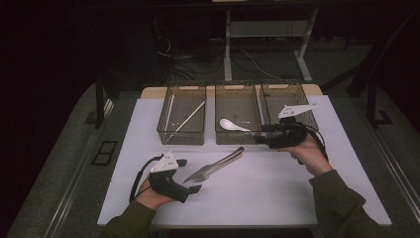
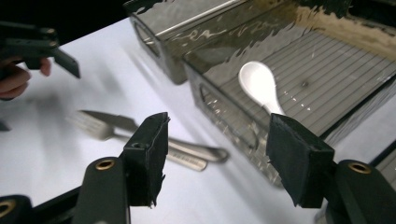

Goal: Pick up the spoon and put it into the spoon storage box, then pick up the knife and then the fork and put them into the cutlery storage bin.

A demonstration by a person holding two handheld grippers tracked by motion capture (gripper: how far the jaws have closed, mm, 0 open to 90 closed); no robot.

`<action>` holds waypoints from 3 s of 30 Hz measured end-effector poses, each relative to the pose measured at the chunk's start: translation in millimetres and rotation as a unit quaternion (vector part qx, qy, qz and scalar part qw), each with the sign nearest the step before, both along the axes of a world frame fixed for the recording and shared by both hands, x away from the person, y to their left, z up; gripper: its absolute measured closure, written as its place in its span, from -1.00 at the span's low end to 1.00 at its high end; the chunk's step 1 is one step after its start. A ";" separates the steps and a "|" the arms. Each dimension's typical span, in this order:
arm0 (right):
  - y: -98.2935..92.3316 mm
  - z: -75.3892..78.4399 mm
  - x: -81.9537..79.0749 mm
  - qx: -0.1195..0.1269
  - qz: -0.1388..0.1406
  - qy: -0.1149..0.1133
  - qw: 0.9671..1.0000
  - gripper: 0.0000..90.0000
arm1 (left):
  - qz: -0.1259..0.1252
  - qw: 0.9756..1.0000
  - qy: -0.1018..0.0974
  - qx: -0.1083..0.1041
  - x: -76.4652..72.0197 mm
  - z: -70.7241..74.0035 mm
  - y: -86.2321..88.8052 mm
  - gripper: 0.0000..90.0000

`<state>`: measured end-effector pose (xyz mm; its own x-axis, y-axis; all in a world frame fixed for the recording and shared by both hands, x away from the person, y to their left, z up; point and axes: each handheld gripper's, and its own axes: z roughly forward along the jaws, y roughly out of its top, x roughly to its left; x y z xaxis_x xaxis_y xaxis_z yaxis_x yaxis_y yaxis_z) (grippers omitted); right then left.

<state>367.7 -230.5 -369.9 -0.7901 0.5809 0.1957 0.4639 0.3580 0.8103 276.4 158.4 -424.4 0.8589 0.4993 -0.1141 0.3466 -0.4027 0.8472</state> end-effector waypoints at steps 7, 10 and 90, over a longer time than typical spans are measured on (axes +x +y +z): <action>-13.0 -12.8 -19.8 -0.003 -0.002 0.003 1.000 -0.14 | 0.000 1.000 -0.001 0.001 -0.3 0.5 0.1 -1.00; -18.7 -19.8 -27.1 -0.008 -0.006 0.003 1.000 -0.14 | 0.001 1.000 -0.001 0.001 -0.1 0.6 0.2 -1.00; -55.5 -49.0 -74.4 -0.004 -0.029 0.029 0.999 -0.20 | -0.035 0.988 0.033 0.144 70.1 -14.1 -91.3 0.98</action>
<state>293.2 -286.0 -419.0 -0.7428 0.6269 0.2350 0.5296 0.3356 0.7790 346.4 67.1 -438.4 0.8882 0.4583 -0.0329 0.3595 -0.6484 0.6710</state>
